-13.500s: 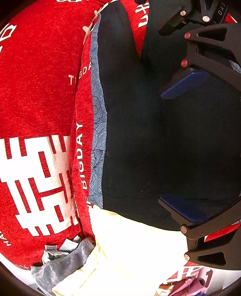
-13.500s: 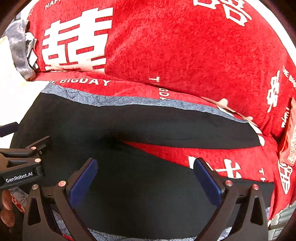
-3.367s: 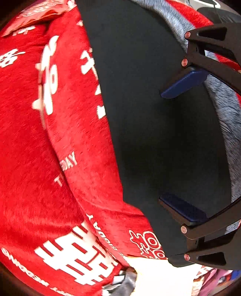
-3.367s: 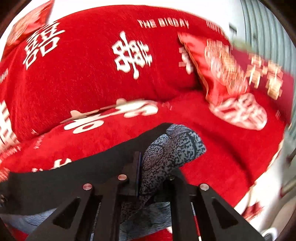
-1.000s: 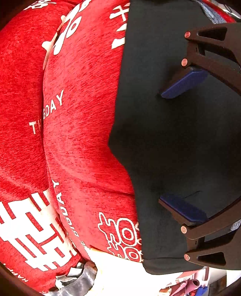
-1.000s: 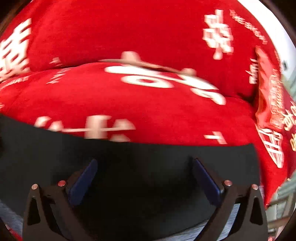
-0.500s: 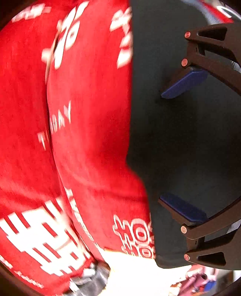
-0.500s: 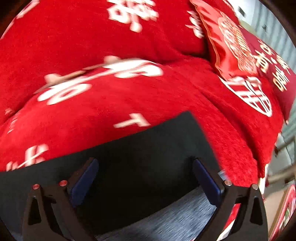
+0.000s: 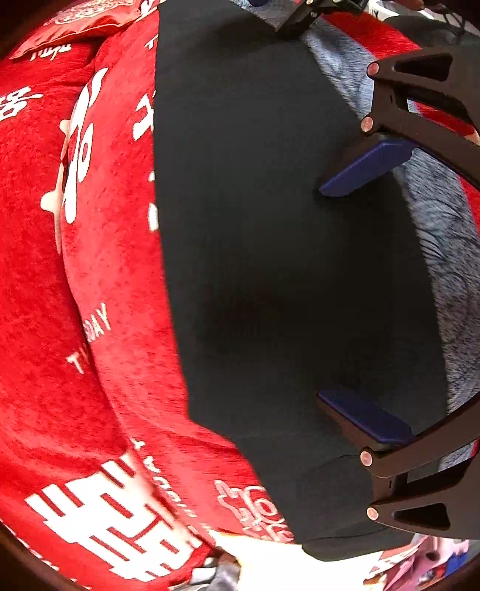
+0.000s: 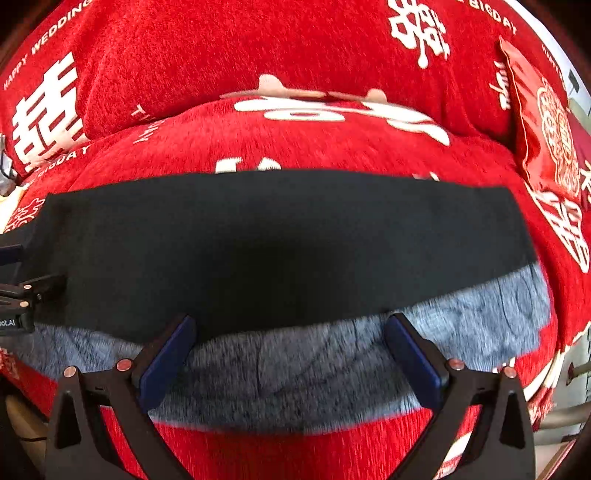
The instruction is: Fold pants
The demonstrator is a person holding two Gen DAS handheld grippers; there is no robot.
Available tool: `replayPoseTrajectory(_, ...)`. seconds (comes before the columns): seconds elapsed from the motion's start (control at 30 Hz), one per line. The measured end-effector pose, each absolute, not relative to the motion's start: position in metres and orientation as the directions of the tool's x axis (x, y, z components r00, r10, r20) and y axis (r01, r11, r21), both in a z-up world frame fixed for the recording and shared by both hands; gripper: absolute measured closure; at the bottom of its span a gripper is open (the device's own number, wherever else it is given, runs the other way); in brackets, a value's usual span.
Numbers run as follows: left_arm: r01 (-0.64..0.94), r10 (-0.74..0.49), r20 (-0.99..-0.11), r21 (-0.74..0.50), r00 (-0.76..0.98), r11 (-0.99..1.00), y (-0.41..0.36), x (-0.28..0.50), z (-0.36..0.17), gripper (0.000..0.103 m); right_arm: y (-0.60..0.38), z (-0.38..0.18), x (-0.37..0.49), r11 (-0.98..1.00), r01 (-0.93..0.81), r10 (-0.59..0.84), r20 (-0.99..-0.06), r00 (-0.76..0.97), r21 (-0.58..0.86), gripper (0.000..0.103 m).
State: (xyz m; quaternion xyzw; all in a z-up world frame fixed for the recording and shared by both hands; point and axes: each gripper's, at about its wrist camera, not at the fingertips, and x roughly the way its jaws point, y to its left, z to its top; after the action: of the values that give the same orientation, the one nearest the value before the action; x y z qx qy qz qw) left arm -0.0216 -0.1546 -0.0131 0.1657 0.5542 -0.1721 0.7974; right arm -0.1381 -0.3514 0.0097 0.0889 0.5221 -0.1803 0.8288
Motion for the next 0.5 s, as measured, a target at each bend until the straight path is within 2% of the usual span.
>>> replayPoseTrajectory(0.27,0.434,-0.112,-0.944,0.036,0.312,0.9,-0.136,-0.033,-0.017,0.0,-0.346,0.018,-0.15,0.91,0.411,-0.202,-0.919,0.337,-0.05,0.0)
replayPoseTrajectory(0.5,0.417,-0.126,-0.939,0.02,0.321,0.909,-0.128,-0.039,-0.017,0.0,-0.323,0.037,-0.105,0.927,0.373,-0.2,-0.891,0.407,-0.038,0.0)
